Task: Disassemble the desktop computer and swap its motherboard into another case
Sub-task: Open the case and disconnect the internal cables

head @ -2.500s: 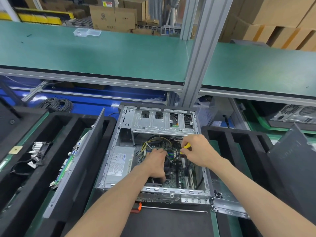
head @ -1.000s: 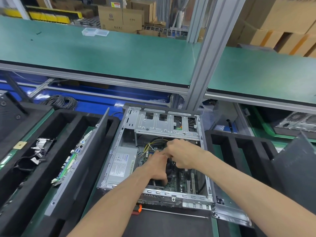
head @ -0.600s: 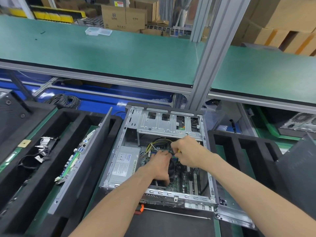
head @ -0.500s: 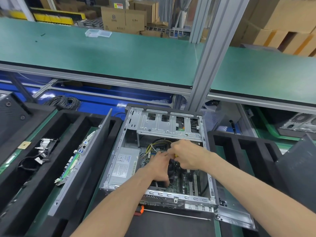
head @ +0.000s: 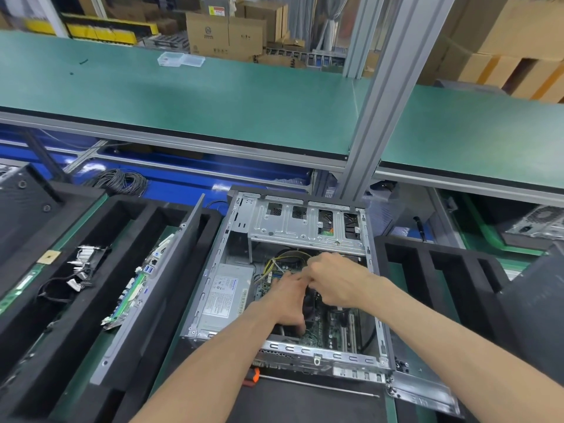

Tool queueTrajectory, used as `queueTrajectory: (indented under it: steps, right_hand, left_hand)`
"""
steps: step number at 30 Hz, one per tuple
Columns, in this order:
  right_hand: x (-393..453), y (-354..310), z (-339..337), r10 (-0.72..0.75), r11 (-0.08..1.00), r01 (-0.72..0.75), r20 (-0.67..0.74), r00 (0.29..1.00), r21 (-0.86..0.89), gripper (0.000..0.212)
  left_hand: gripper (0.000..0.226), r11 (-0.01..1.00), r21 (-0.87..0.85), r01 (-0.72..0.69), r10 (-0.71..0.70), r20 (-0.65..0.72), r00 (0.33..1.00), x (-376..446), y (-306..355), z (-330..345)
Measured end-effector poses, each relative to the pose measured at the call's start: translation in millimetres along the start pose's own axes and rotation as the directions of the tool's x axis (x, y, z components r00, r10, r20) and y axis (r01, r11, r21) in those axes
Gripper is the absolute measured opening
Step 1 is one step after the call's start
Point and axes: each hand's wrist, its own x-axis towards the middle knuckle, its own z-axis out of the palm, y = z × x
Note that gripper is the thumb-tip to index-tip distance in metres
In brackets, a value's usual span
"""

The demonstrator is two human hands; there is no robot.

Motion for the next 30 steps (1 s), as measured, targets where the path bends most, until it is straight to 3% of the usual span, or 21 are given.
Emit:
queueTrajectory:
  steps: [5,9,11,14,16,18,22,26,28,30]
  right_hand:
    - [-6.7,18.2,-0.4,0.198,0.939,-0.163,-0.088,0.976,0.303,0.016]
    - [-5.3,15.6,3.8,0.343,0.924,-0.326,-0.057,0.938,0.198,0.032]
    - [-4.9,13.3,2.8,0.300,0.939,-0.286,-0.047,0.953,0.193,0.028]
    - [-2.5,5.2,1.2,0.071,0.995,-0.068,-0.041,0.997,0.077,0.012]
    - [-0.1,1.3,-1.6,-0.032,0.999,0.032,-0.022,0.999,0.019,0.022]
    - [1.9,3.9,-2.5,-0.034,0.999,0.034,-0.010,0.999,0.036,0.022]
    - [4.0,14.4,-9.8,0.225,0.971,-0.229,0.075,0.972,0.066,0.017]
    - [17.6,10.6,-20.4,0.414,0.822,-0.498,0.309,0.856,0.278,0.012]
    - [26.2,6.9,-25.5,0.442,0.779,-0.561,0.389,0.808,0.281,0.022]
    - [33.2,2.7,-28.6,0.409,0.839,-0.513,0.411,0.815,0.183,0.025]
  left_hand:
    - [0.107,0.998,0.062,0.002,-0.002,0.008,1.000,-0.3,0.0,-1.9]
    - [0.109,0.998,0.055,0.006,-0.006,0.008,1.000,0.2,-1.1,-0.6]
    - [0.106,0.998,0.063,0.002,-0.002,0.009,1.000,1.1,-1.2,-0.3]
    - [0.111,1.000,0.021,0.002,-0.002,0.005,1.000,1.1,-0.8,0.8]
    - [0.114,1.000,-0.004,-0.003,0.004,0.007,1.000,0.4,-0.7,1.4]
    - [0.117,1.000,-0.003,-0.003,0.003,0.009,1.000,0.0,-1.0,2.1]
    - [0.110,0.998,0.070,0.009,-0.009,0.009,1.000,1.4,-2.0,1.3]
    - [0.112,0.997,0.077,0.013,-0.014,0.011,1.000,3.1,-3.5,3.9]
    - [0.113,0.997,0.081,0.014,-0.015,0.009,1.000,3.0,-3.8,3.5]
    - [0.116,0.997,0.076,0.014,-0.015,0.009,1.000,3.3,-3.5,3.3]
